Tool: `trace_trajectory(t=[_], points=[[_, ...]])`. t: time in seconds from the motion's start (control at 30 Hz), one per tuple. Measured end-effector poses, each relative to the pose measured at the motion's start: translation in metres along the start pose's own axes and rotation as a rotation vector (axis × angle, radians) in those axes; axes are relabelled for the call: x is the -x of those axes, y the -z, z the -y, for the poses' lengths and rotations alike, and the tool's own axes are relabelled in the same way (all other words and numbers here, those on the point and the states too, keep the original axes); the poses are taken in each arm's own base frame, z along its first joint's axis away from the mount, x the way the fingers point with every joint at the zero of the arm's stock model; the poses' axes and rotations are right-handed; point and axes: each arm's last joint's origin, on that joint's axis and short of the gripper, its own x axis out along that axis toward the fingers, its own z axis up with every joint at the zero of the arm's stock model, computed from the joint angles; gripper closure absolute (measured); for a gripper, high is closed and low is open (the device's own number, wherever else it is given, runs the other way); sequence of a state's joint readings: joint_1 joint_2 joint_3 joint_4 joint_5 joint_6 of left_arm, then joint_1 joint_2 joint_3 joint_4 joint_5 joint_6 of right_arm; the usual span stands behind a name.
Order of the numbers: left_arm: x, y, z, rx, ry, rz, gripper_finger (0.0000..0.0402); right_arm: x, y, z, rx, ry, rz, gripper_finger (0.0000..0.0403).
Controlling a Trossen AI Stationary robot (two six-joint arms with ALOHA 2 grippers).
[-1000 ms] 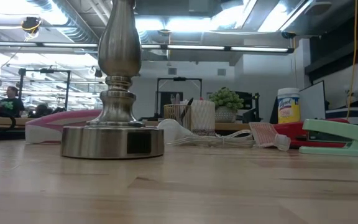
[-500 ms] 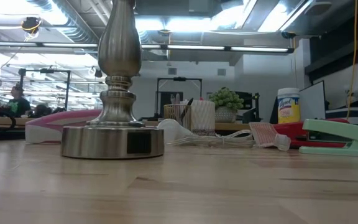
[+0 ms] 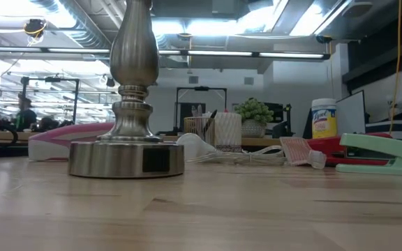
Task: Screw lightbulb
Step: Return to Home Position
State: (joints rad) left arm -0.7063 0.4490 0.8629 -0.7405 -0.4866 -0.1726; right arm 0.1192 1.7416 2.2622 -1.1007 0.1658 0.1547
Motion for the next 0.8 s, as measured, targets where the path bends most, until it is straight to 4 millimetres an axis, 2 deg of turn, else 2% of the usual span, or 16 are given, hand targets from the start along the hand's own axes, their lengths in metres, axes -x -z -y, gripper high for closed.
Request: trace_trajectory(t=[0.17,0.33,0.53,0.67,0.8], points=[[-0.012,0.03,0.004,0.011,0.095,0.094,0.0116,0.0,0.003,-0.016,0.019,-0.078,-0.004,0.015],[-0.017,0.057,0.003,0.044,0.138,0.174,0.0116,0.008,0.005,-0.051,0.095,-0.322,0.017,0.015],[-0.019,0.079,0.0,0.063,0.15,0.267,0.0116,0.02,0.01,-0.084,0.249,-0.387,0.078,0.015],[-0.022,0.091,0.0,0.064,0.158,0.313,0.0116,0.022,0.011,-0.089,0.283,-0.351,0.089,0.015],[-0.027,0.101,0.0,0.065,0.16,0.347,0.0116,0.021,0.01,-0.086,0.277,-0.291,0.098,0.015]])
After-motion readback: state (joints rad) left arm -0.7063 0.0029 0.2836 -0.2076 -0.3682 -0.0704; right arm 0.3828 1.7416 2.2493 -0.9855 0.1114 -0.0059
